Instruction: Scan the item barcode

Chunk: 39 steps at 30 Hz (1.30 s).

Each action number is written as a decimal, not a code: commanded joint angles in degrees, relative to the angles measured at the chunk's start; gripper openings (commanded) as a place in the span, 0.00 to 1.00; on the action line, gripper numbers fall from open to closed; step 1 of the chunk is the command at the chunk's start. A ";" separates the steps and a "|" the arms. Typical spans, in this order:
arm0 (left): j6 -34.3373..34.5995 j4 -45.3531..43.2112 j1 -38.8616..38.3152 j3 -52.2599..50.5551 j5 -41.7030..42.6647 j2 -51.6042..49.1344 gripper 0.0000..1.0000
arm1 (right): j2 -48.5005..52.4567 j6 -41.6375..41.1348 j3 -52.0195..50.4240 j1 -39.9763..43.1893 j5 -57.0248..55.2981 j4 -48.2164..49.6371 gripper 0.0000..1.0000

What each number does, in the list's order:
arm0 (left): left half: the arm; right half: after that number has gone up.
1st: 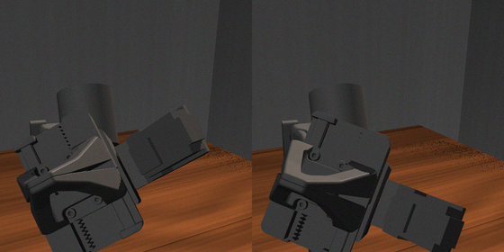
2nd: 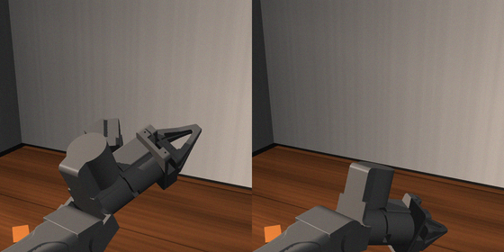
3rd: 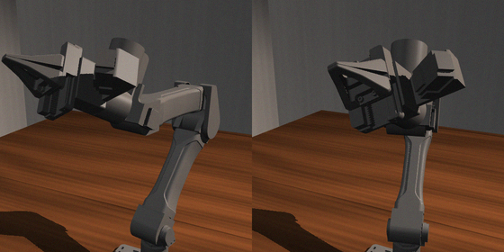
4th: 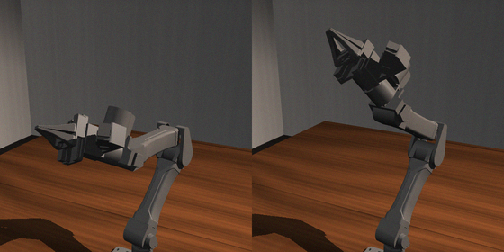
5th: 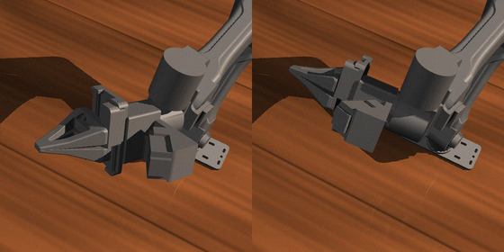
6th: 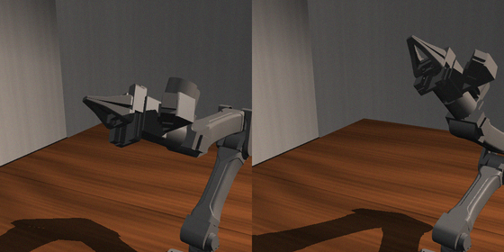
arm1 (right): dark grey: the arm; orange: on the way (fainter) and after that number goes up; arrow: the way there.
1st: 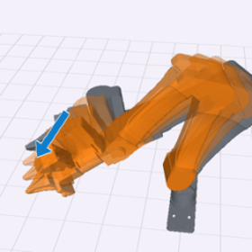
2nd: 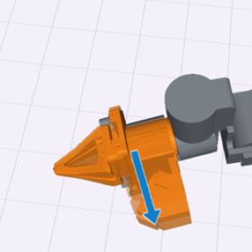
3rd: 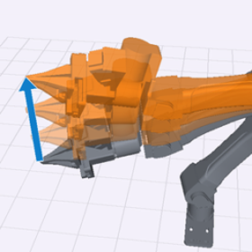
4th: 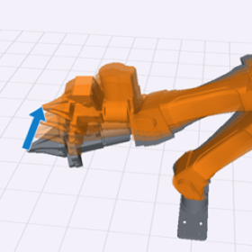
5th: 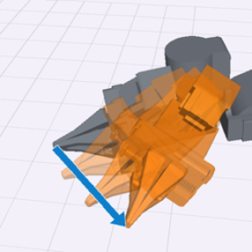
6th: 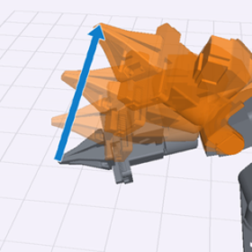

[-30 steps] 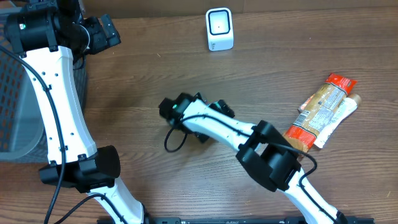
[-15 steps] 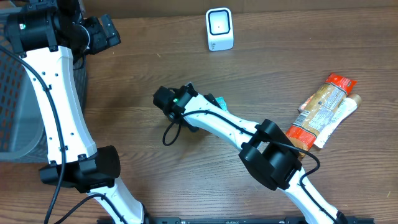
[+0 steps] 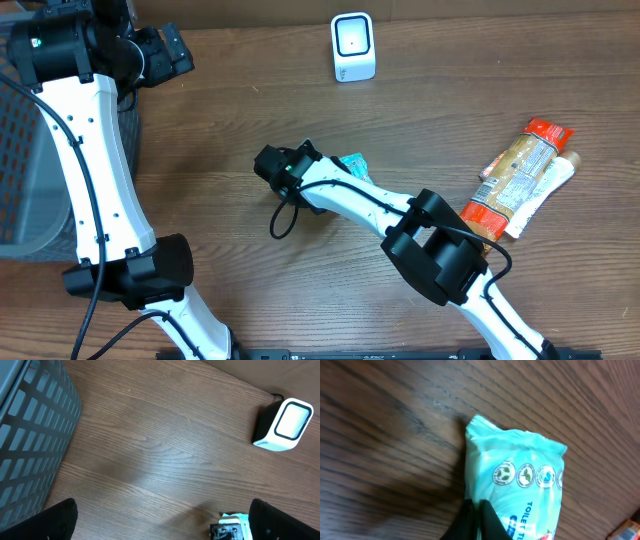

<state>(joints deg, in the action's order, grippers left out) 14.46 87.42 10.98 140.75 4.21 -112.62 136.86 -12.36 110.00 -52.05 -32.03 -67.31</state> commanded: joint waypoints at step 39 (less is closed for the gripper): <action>-0.11 -0.22 -0.13 1.07 -0.17 -0.17 1.00 | -9.60 -11.67 -9.55 18.91 70.10 17.51 0.04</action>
<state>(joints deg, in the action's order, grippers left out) 14.46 87.42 10.98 140.75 4.21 -112.62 129.80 -23.35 97.84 -33.36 48.38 -48.25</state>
